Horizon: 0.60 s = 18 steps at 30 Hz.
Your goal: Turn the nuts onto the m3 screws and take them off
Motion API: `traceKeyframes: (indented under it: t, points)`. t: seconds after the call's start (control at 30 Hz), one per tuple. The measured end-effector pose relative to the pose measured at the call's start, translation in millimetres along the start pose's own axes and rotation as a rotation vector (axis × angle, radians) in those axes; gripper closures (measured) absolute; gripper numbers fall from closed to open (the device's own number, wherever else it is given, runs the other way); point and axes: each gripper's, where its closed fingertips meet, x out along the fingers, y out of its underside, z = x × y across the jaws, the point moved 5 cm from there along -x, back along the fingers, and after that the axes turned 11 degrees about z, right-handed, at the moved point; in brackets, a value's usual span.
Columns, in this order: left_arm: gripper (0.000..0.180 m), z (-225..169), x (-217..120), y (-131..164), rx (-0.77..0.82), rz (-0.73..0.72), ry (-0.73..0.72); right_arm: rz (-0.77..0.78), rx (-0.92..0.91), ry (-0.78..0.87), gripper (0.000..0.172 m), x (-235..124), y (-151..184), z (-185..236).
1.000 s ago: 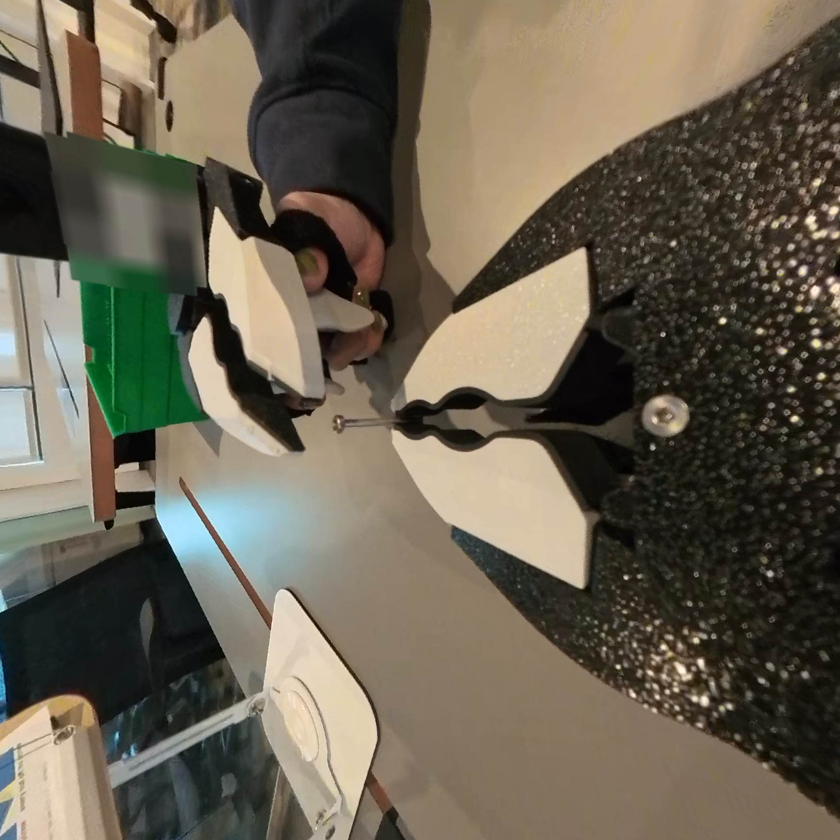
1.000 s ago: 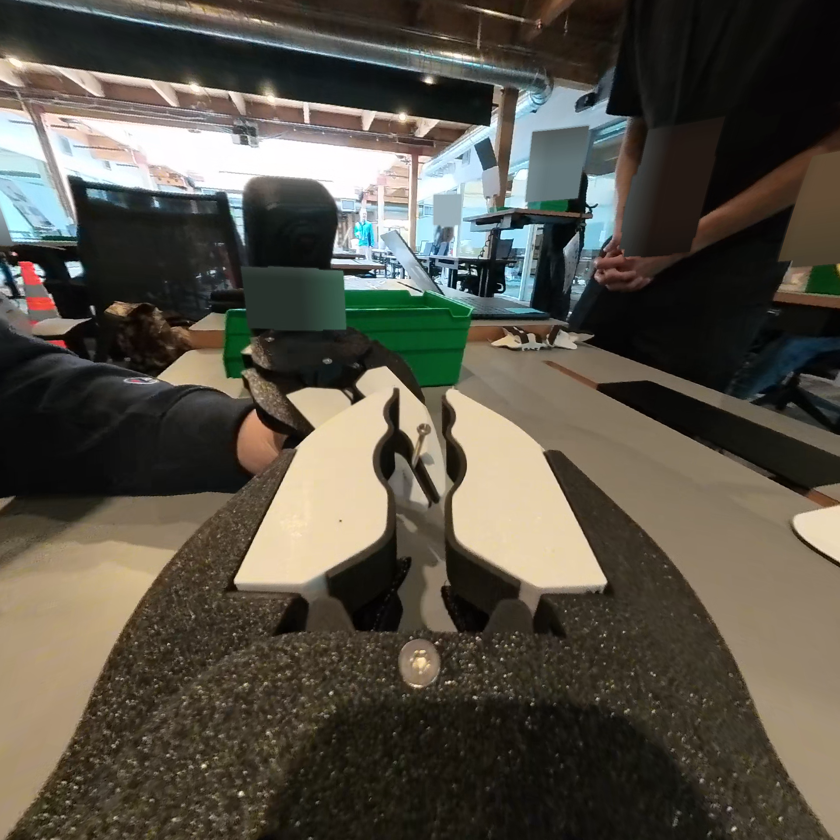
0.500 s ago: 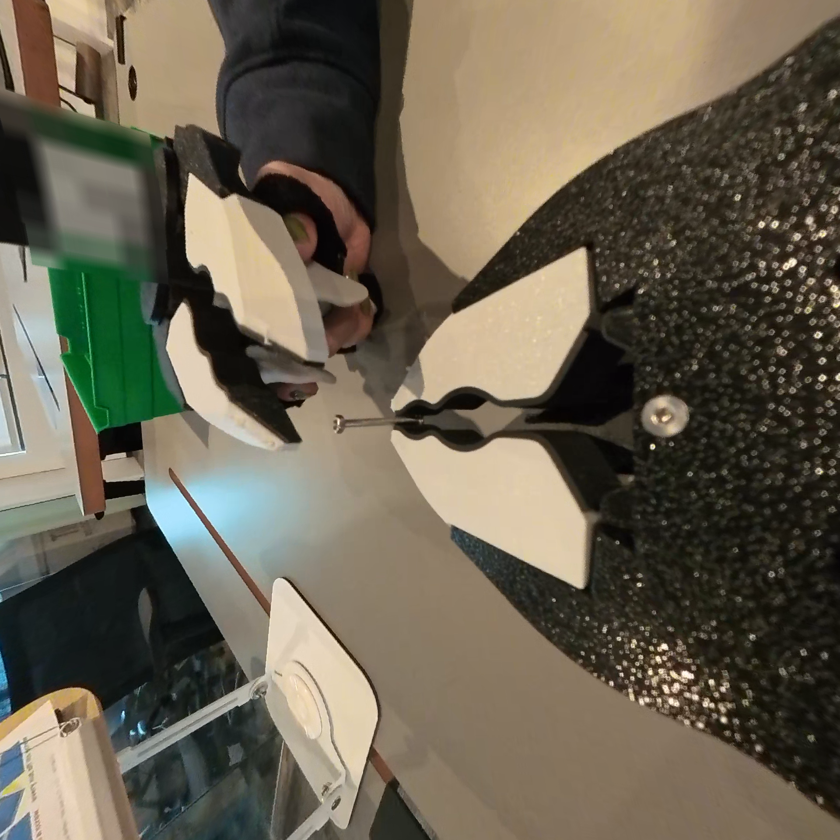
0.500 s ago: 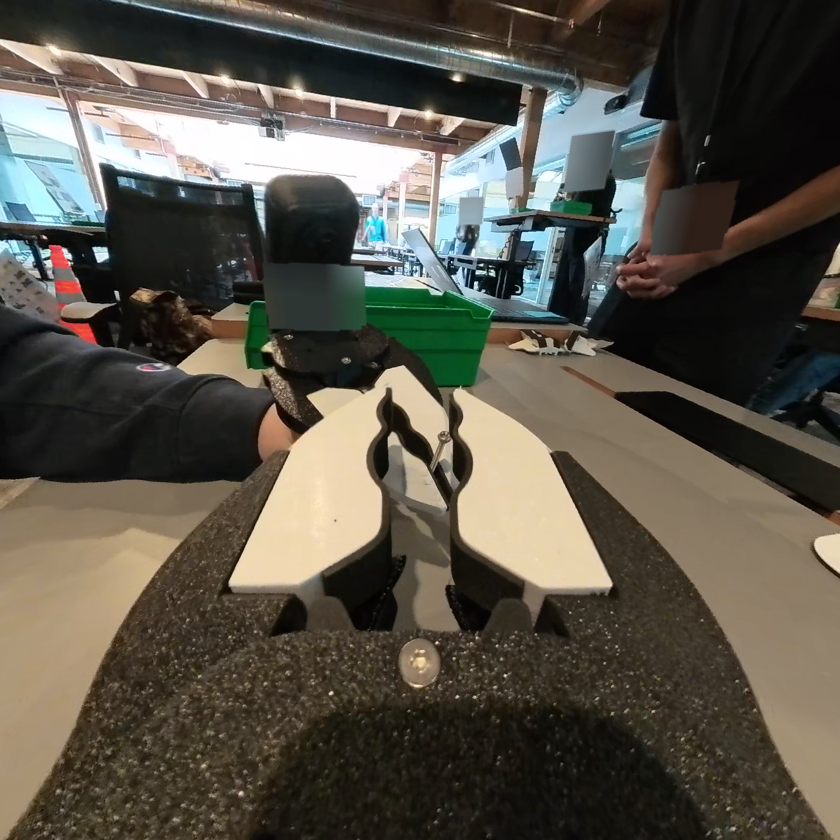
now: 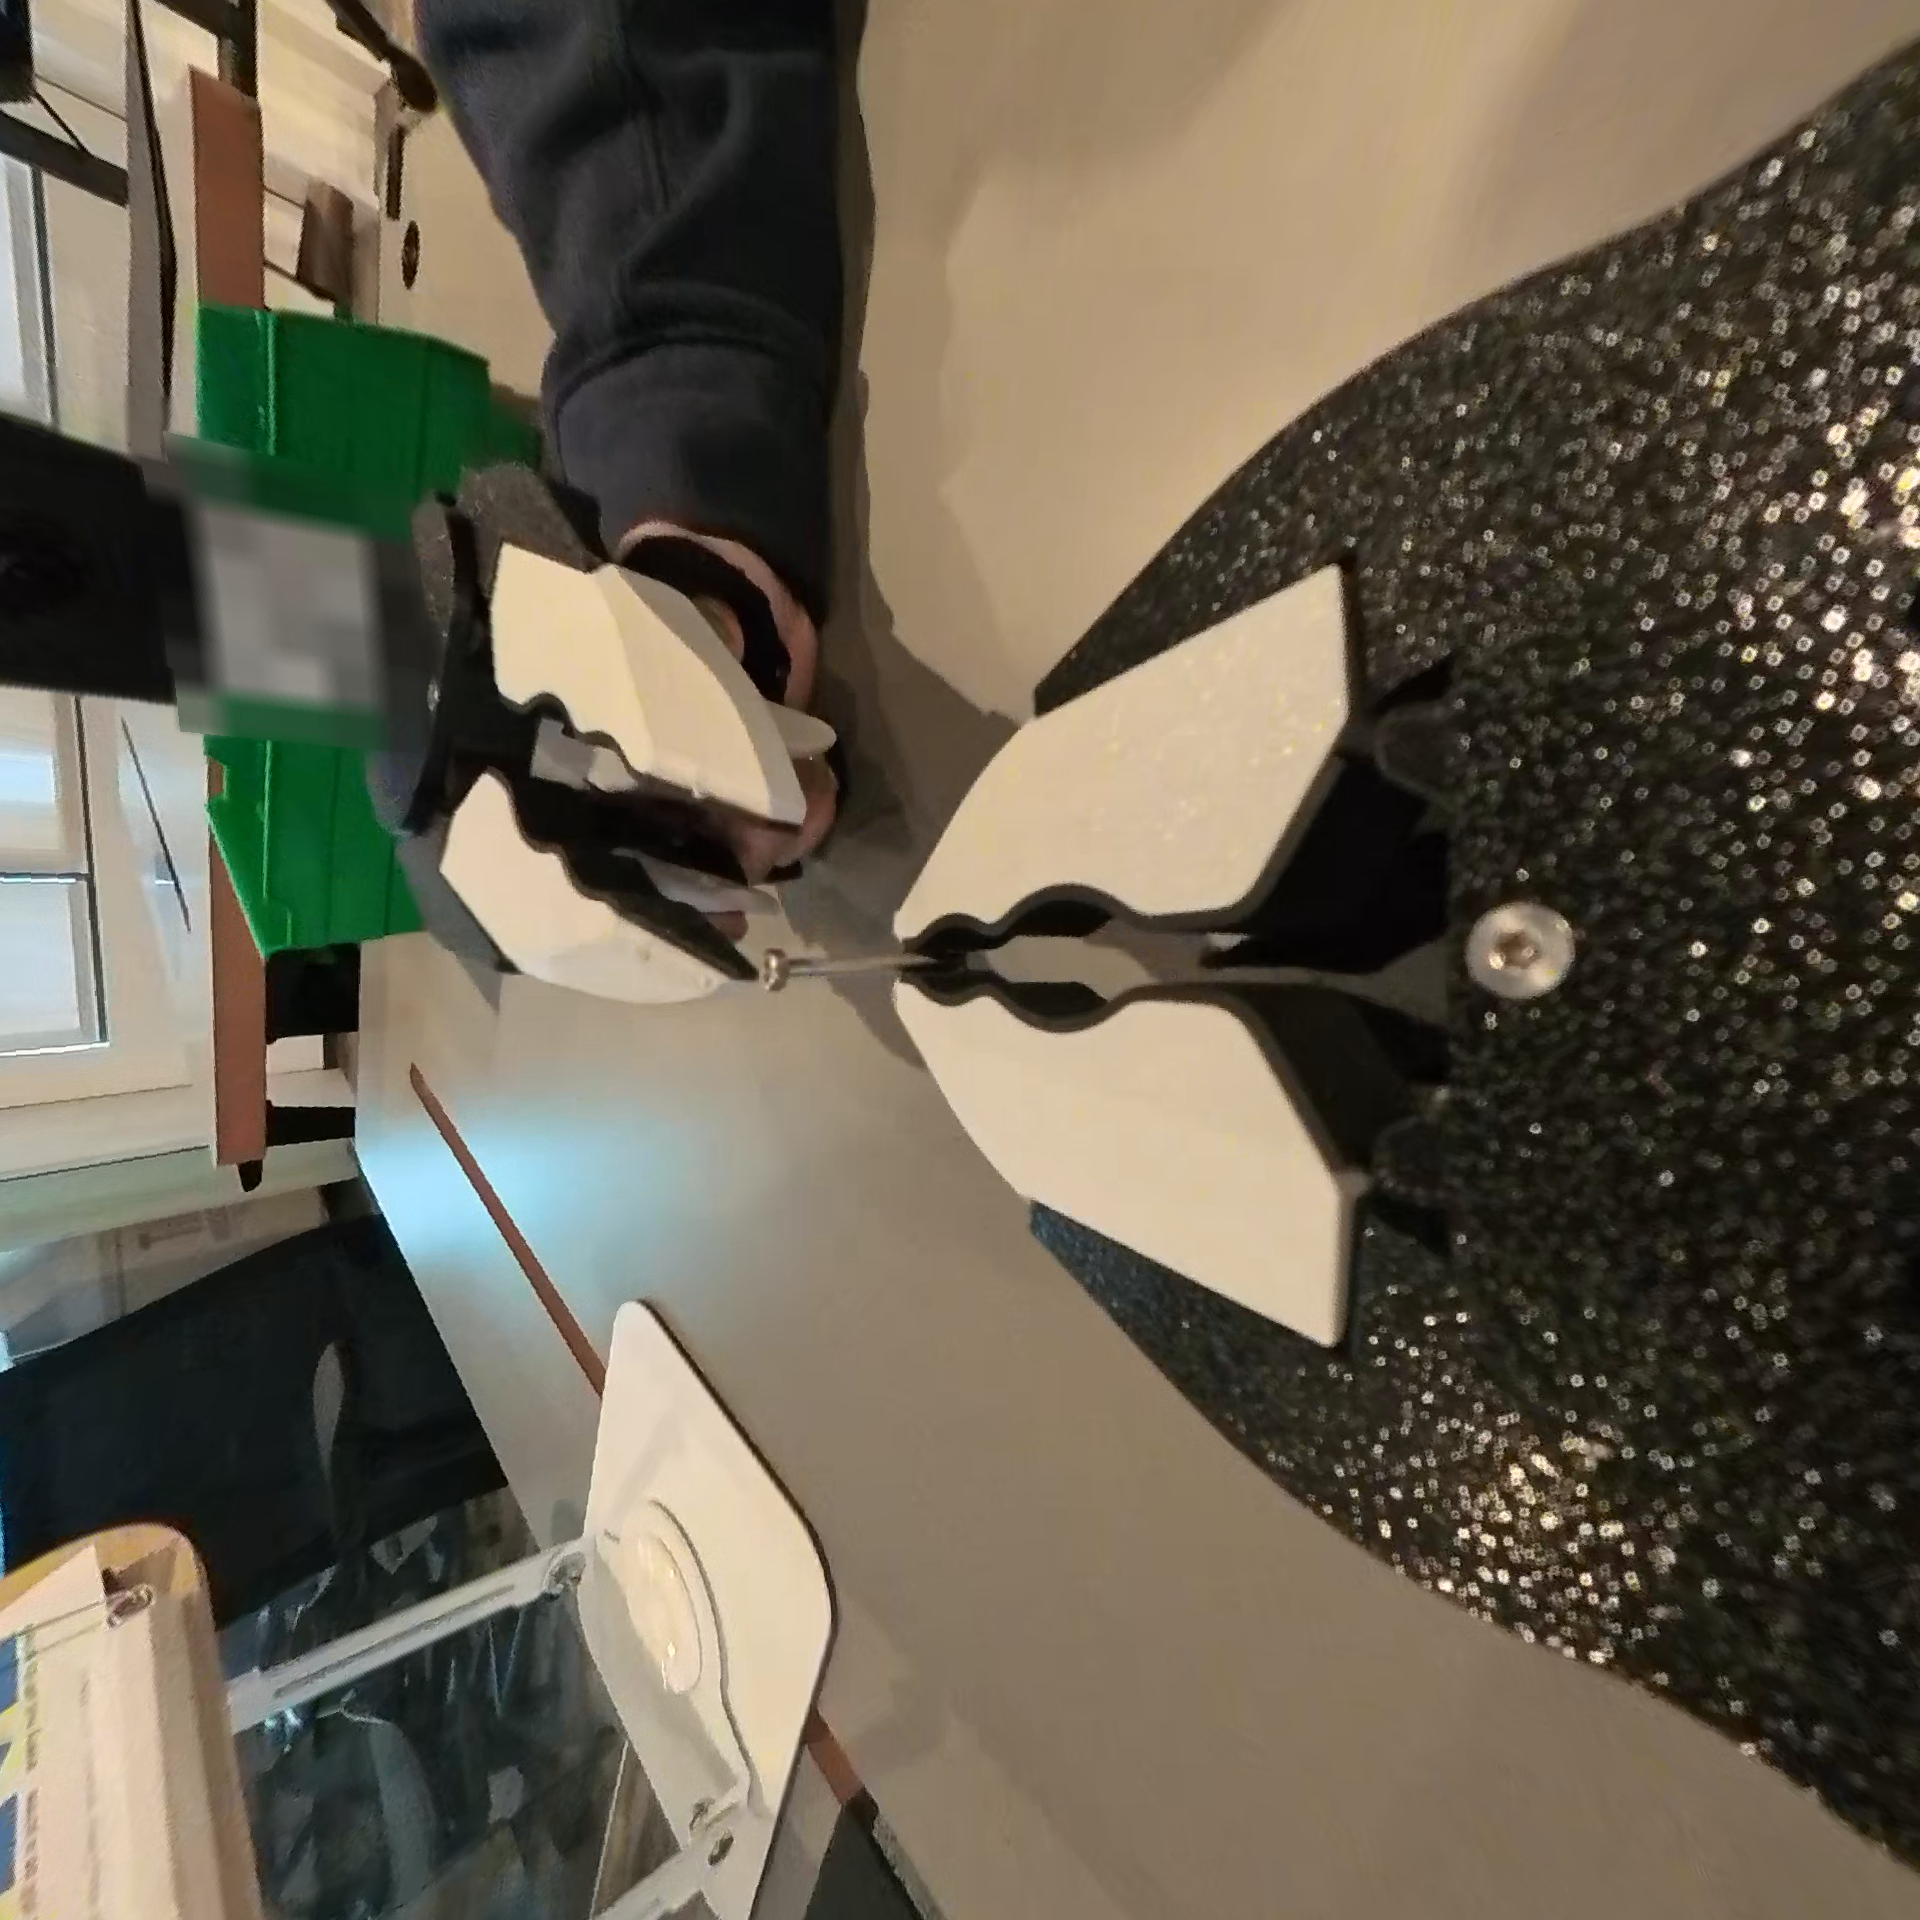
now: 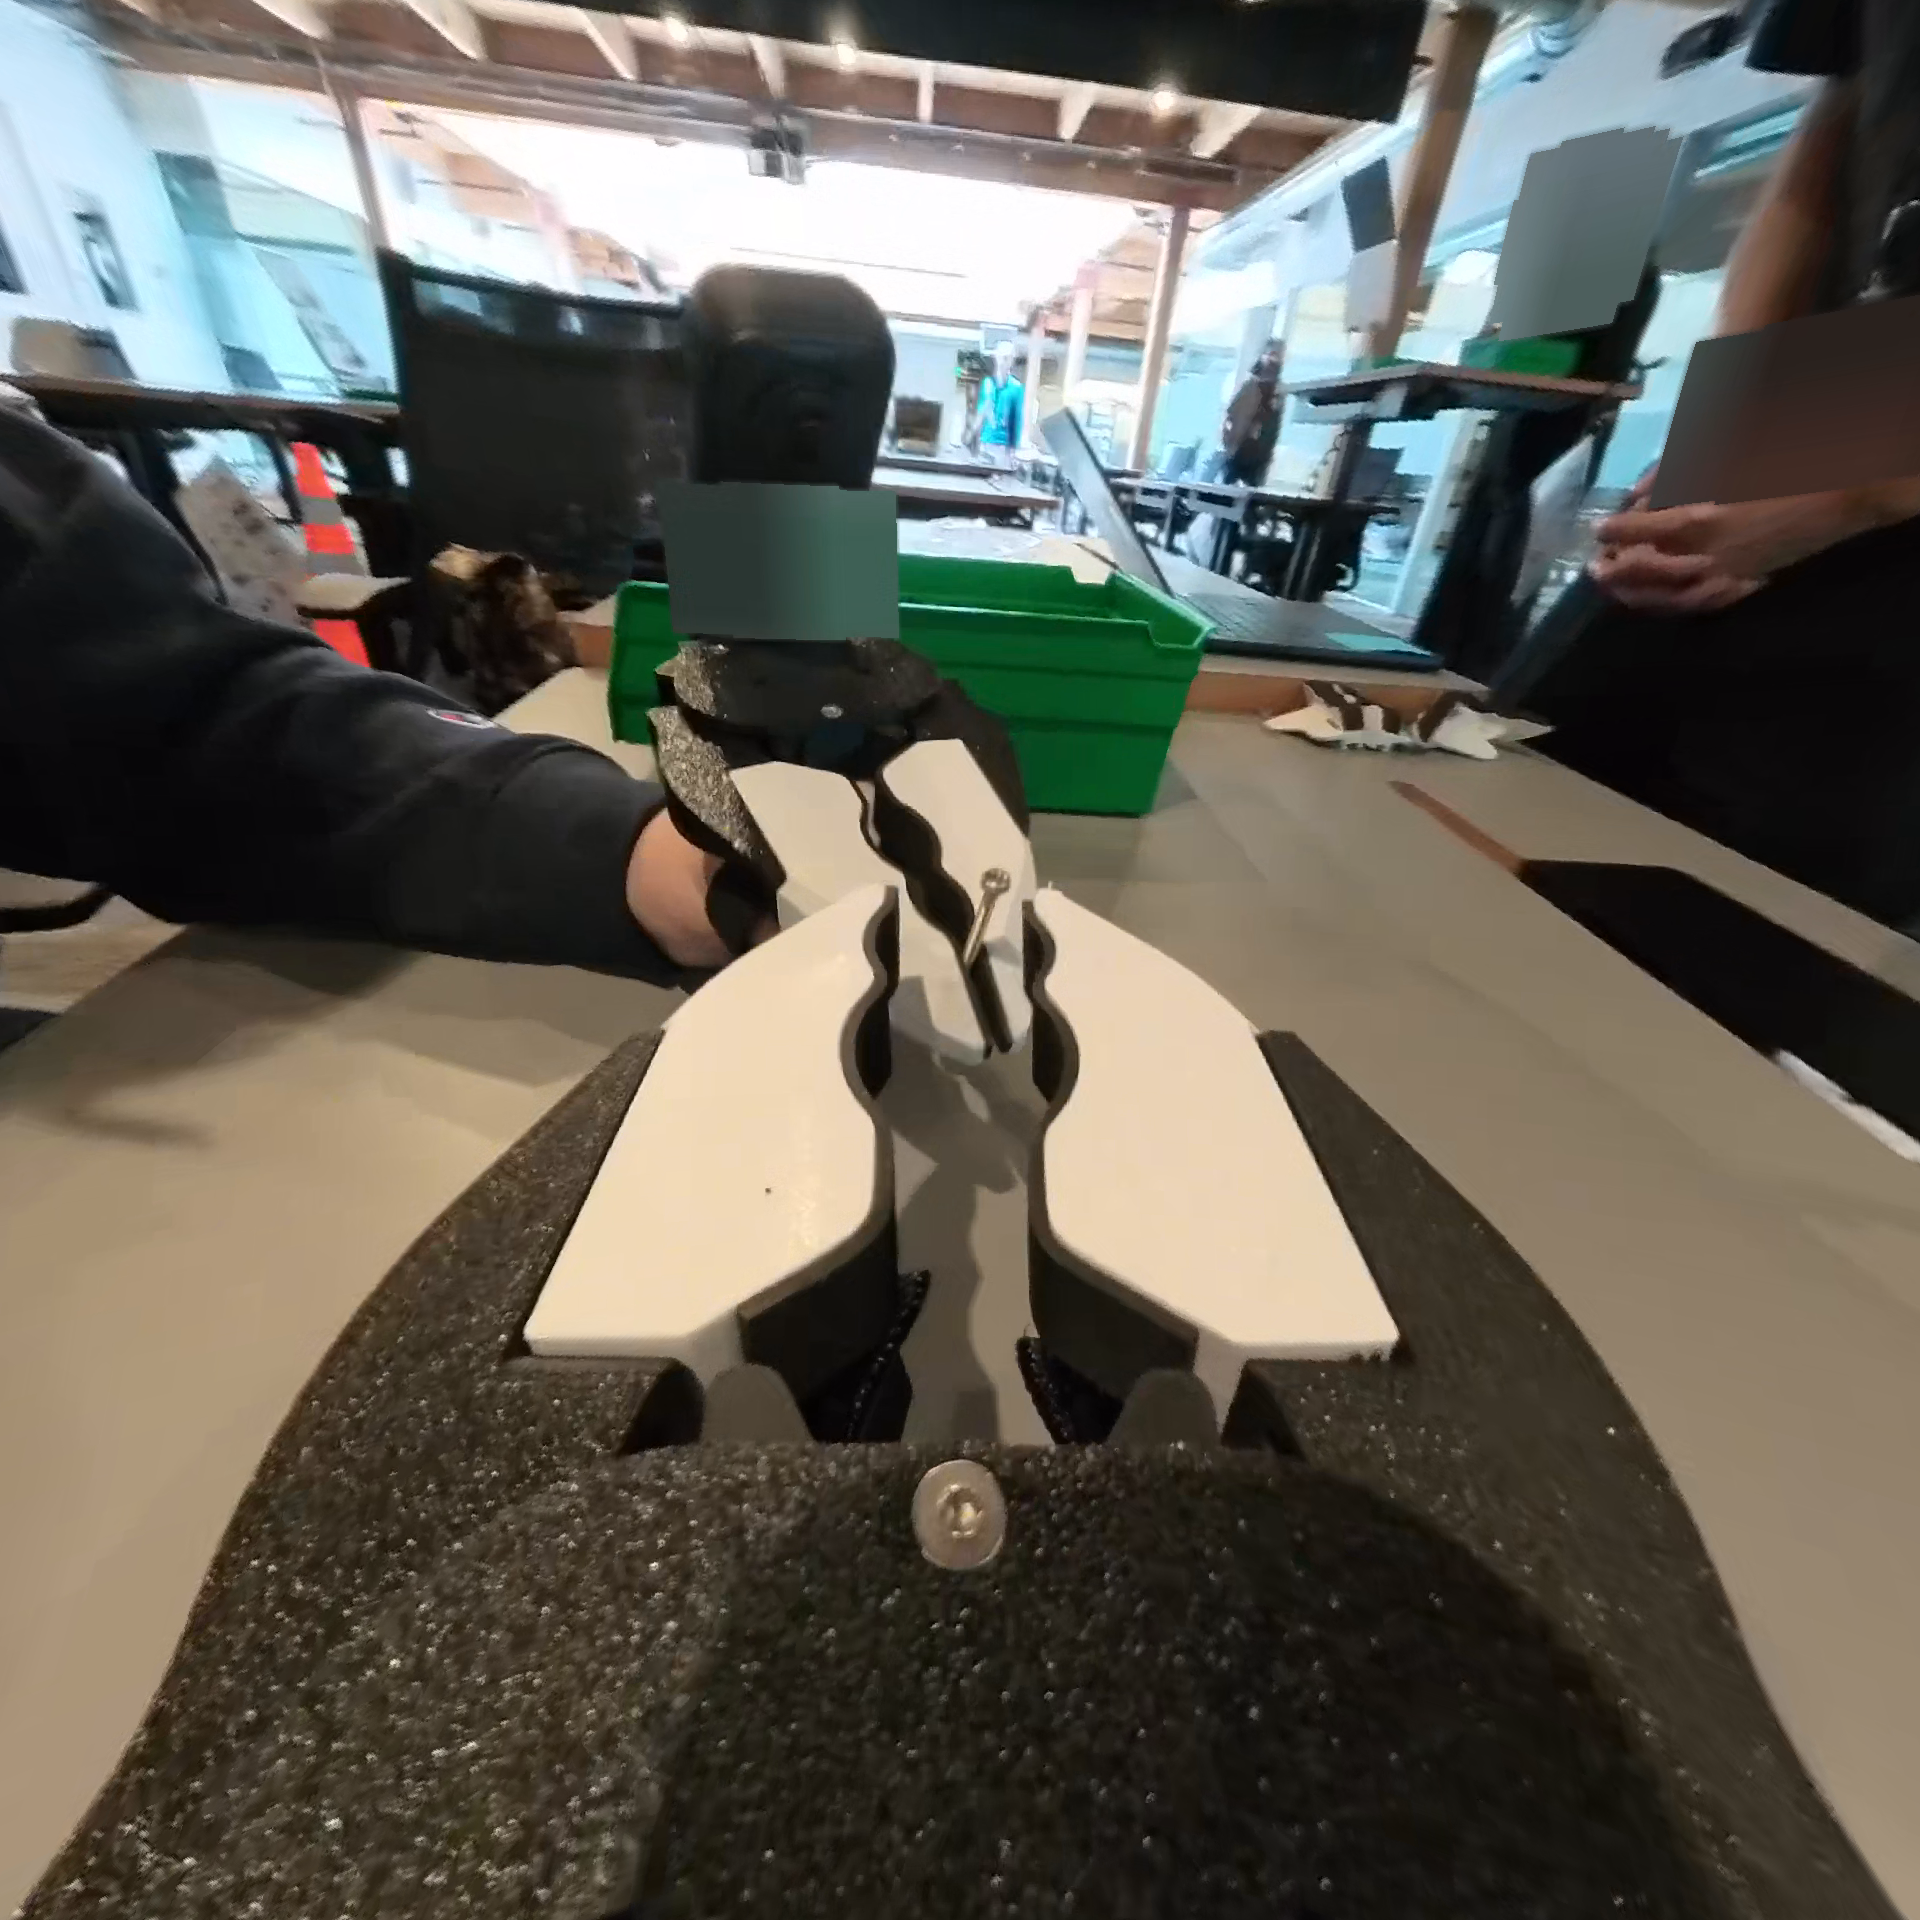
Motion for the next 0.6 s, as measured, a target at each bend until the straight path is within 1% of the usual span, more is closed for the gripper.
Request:
traceKeyframes:
  t: [0.2,0.43,0.53,0.6]
  points:
    - [0.178,7.1,-2.0,-0.1,-0.033,-0.016,0.003,-0.011,0.012,-0.06,0.149,8.9,-1.5,-6.5]
    - [0.178,8.1,-3.3,-0.5,-0.044,-0.026,0.005,-0.006,0.013,-0.048,0.152,11.1,-1.5,-8.3]
    - [0.178,8.9,-3.7,-0.5,-0.054,-0.029,0.008,-0.016,-0.002,-0.059,0.158,9.9,-2.0,-5.9]
    - [0.178,9.2,-3.9,-0.6,-0.056,-0.031,0.006,-0.029,0.01,-0.018,0.155,8.5,-2.7,-9.3]
